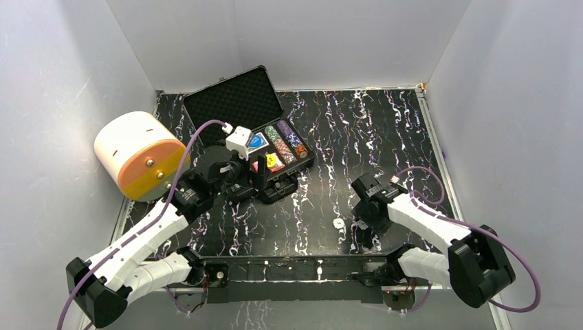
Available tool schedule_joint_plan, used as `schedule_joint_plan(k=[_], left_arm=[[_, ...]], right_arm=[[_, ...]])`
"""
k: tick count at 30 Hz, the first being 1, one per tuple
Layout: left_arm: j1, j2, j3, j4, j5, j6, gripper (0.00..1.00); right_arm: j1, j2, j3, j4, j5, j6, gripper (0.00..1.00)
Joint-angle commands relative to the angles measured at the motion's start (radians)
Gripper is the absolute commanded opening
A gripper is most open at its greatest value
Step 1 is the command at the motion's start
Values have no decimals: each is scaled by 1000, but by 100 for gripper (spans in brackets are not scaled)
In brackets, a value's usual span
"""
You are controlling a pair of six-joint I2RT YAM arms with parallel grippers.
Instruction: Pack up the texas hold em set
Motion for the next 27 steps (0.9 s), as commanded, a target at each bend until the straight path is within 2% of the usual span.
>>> schedule_joint_plan(k=[1, 6, 13, 19, 22, 27], left_arm=[[1, -14, 24, 19, 46, -21, 99], [1, -18, 21, 32, 50, -32, 98], [1, -14, 18, 33, 28, -36, 98], [1, -8, 21, 26, 22, -41, 98], [1, -9, 21, 21, 20, -43, 98], [1, 0, 24, 9, 9, -51, 98]], right_arm=[[-12, 51, 11, 111, -37, -64, 74], [-13, 116, 44, 86, -35, -95, 71], [-15, 119, 39, 57, -37, -112, 57], [-13, 123, 25, 91, -65, -118, 52], [-13, 123, 23, 111, -82, -127, 45], [-13, 118, 83, 74, -75, -168, 44]])
